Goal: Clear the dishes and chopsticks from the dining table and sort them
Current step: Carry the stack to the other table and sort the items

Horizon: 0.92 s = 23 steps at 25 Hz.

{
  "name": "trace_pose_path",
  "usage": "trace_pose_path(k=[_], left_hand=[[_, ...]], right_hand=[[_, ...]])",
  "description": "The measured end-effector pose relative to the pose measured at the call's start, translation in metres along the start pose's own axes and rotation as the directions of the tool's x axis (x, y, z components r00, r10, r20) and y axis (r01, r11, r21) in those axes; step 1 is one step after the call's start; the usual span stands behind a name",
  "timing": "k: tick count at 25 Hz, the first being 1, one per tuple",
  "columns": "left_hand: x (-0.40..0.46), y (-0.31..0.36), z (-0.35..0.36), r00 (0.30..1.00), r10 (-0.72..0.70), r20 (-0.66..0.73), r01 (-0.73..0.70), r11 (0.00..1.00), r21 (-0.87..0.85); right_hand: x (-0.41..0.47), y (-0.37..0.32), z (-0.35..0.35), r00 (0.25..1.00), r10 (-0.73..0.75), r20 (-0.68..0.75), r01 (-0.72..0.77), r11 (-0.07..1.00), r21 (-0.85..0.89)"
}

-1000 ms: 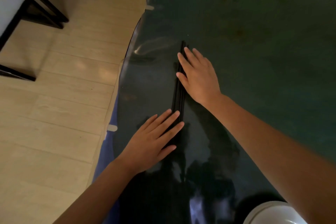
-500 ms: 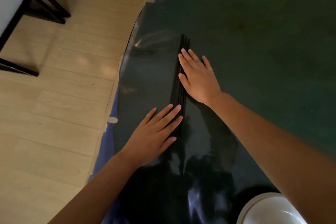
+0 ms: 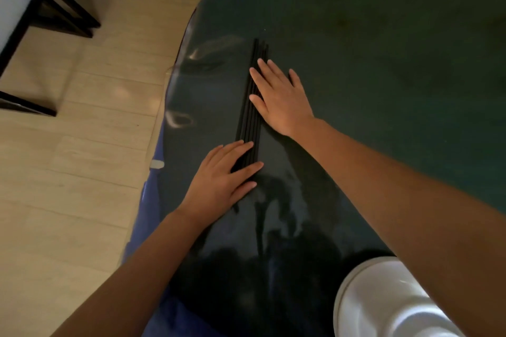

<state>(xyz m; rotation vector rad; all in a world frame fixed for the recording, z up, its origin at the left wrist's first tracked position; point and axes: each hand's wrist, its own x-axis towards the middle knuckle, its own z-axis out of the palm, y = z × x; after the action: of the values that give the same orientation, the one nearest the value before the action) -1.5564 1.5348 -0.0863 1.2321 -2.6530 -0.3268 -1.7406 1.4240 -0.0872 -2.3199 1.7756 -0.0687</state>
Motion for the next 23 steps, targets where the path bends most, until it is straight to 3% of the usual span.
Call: trace_pose_path(k=[7,9,11,12,14,17,20,23], left_hand=[[-0.001,0.031,-0.02,0.998,-0.06,0.034,0.061,0.998,-0.031],[-0.008,0.058,-0.032,0.99,-0.131,-0.056,0.129,0.991,-0.046],[-0.022,0.105,-0.041,0.96,-0.248,-0.128,0.217,0.951,-0.218],[-0.032,0.132,-0.046,0.949,-0.304,-0.089,0.26,0.909,-0.326],[-0.053,0.182,-0.052,0.917,-0.377,0.127,0.393,0.805,-0.445],[-0.079,0.226,-0.05,0.835,-0.393,0.385,0.537,0.733,-0.417],[-0.089,0.245,-0.042,0.774,-0.434,0.461,0.618,0.676,-0.401],[-0.091,0.252,-0.036,0.737,-0.458,0.496,0.664,0.625,-0.41]], right_hand=[[-0.12,0.051,-0.08,0.968,0.04,-0.246,0.03,0.961,0.275],[-0.186,0.066,-0.102,0.969,0.117,-0.216,-0.03,0.929,0.368],[-0.256,0.073,-0.116,0.975,0.191,-0.113,-0.118,0.878,0.464],[-0.286,0.073,-0.118,0.976,0.21,-0.055,-0.155,0.85,0.503],[-0.335,0.067,-0.116,0.98,0.199,0.025,-0.18,0.819,0.545],[-0.38,0.054,-0.102,0.988,0.146,0.048,-0.15,0.853,0.5],[-0.397,0.045,-0.09,0.996,0.087,-0.001,-0.081,0.94,0.331],[-0.399,0.038,-0.076,0.999,-0.04,-0.008,0.04,0.999,0.013]])
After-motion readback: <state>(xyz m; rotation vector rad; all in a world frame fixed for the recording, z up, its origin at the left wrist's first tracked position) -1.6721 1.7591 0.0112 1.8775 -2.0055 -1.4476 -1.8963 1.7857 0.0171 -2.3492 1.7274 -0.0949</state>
